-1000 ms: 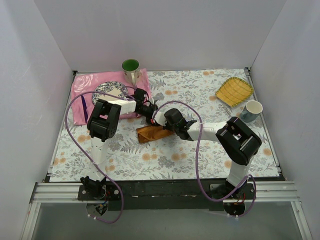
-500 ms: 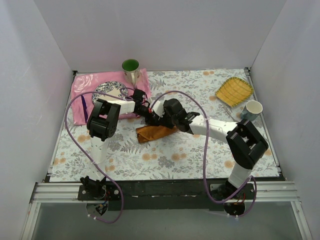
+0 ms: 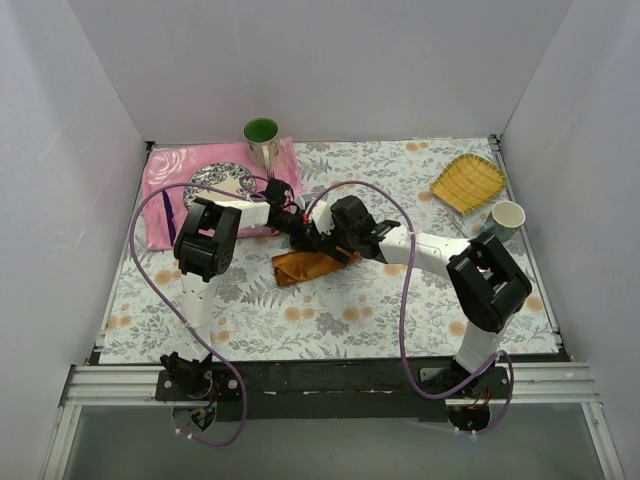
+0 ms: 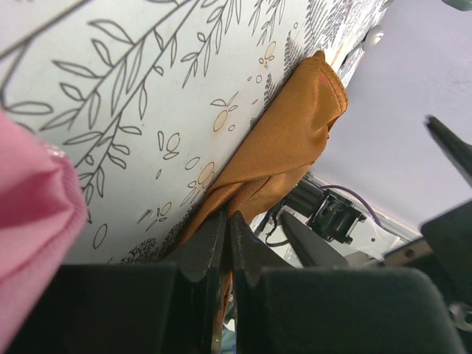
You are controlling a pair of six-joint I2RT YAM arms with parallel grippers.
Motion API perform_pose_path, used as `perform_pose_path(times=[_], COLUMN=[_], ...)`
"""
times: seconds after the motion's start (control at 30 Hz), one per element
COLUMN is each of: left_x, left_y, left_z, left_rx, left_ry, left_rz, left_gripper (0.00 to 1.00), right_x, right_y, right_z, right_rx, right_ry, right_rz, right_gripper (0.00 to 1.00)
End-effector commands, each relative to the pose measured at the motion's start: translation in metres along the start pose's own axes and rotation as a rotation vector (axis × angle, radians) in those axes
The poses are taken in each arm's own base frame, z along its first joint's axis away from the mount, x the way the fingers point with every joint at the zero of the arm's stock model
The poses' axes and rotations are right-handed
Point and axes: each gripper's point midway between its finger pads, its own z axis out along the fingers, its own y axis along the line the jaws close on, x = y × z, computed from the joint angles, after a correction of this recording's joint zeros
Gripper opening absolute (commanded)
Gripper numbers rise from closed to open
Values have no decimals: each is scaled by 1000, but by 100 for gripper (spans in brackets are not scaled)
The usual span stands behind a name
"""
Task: Fold the napkin into a case and place the utensils inside
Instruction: Stuff the top corner of the smaller-rectangle-folded napkin into the folded napkin.
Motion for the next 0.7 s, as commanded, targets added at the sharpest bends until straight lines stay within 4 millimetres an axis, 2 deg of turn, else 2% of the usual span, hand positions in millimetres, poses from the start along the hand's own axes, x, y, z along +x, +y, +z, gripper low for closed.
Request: perform_pose_path(times=[0.0,0.1,0.2,0.23,0.33,0.5,0.57,0.63,0.67], left_x=[3,2,2,1,1,-2,-3,-5,-7], left_y=[26,25,24,24,21,17,9,0,-9], left_z=[4,3,3,2,1,-1,-4,-8,-13], left_rx=[-78,-79,-79,-77,-76,-73,-59,-48,-44], left_ry=[-4,-5,-4,-5,-8,-14,-19,-33,-50], left_rz=[-33,-31,-24,-24,-12,2,19,46,73], left_gripper=[0,0,0,0,0,0,0,5,14], right_x=[8,12,21,23,26,30,31,34,35], right_y=[-1,-8,-9,-8,-6,1,3,6,7], right_z=[16,25,29,30,31,33,35,36,37], right_rx=[42,97,123,121,115,87,76,67,65], right_ry=[9,5,24,28,33,36,40,46,50], right_rz=[-27,-40,-47,-48,-49,-48,-46,-43,-43], right_gripper=[94,92,74,65,56,52,49,48,48])
